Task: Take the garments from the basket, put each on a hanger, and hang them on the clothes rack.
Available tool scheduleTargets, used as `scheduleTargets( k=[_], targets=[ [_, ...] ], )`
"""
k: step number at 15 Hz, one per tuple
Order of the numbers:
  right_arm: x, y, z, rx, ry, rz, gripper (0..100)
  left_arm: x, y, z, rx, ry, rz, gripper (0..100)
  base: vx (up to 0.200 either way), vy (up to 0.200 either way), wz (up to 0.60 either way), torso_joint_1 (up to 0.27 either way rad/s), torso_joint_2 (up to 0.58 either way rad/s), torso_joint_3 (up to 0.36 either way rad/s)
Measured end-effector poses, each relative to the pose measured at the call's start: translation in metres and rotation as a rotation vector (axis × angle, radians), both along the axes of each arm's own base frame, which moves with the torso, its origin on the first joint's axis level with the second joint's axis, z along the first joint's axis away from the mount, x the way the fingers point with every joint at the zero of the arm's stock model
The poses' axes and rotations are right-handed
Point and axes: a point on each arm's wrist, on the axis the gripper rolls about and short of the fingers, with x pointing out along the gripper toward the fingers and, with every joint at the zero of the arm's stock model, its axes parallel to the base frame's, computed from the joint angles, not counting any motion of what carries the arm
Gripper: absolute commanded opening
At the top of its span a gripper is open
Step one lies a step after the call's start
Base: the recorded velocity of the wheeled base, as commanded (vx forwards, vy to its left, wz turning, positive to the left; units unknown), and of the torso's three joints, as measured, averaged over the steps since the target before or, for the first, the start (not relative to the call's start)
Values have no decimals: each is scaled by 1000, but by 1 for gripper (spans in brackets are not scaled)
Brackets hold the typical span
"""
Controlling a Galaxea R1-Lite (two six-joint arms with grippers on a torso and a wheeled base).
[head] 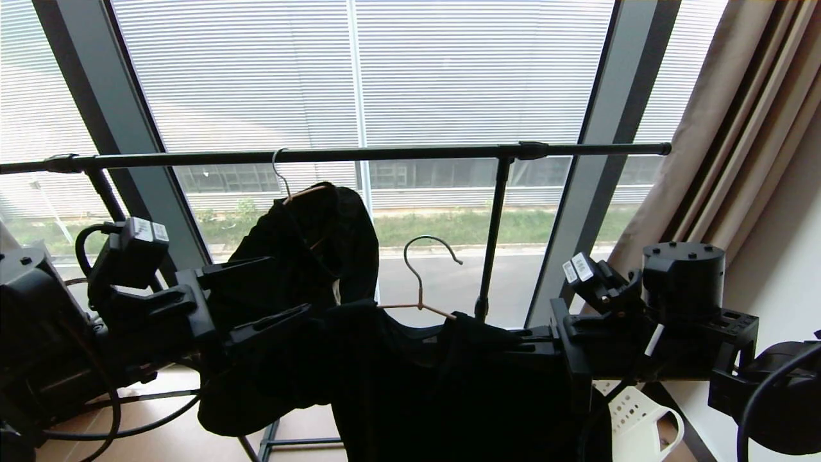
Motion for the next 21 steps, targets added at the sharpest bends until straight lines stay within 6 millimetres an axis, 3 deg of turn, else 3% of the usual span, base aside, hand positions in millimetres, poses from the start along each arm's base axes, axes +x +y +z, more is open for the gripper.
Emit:
scheduleTargets(
  k=[2, 5, 8, 15, 16, 21],
  targets=[
    [1, -7, 0, 30, -10, 32, 0, 6, 26, -9, 33, -12, -68, 100, 0, 0, 0, 0, 0, 0],
    [2, -12, -1, 32, -9, 23, 0, 19, 45, -36, 101, -18, -83, 100, 0, 0, 0, 0, 0, 0],
    [1, -13, -1, 31, -9, 21, 0, 29, 49, -59, 122, 28, -86, 100, 0, 0, 0, 0, 0, 0],
    [-3, -15, 3, 35, -20, 21, 0, 44, 46, -91, 110, 132, -109, 100, 0, 0, 0, 0, 0, 0],
    [-4, -15, 3, 36, -23, 21, 0, 46, 46, -94, 109, 140, -110, 0, 0, 0, 0, 0, 0, 0],
    [-4, -16, 6, 39, -31, 19, 0, 52, 47, -104, 110, 135, -107, 0, 0, 0, 0, 0, 0, 0]
  ],
)
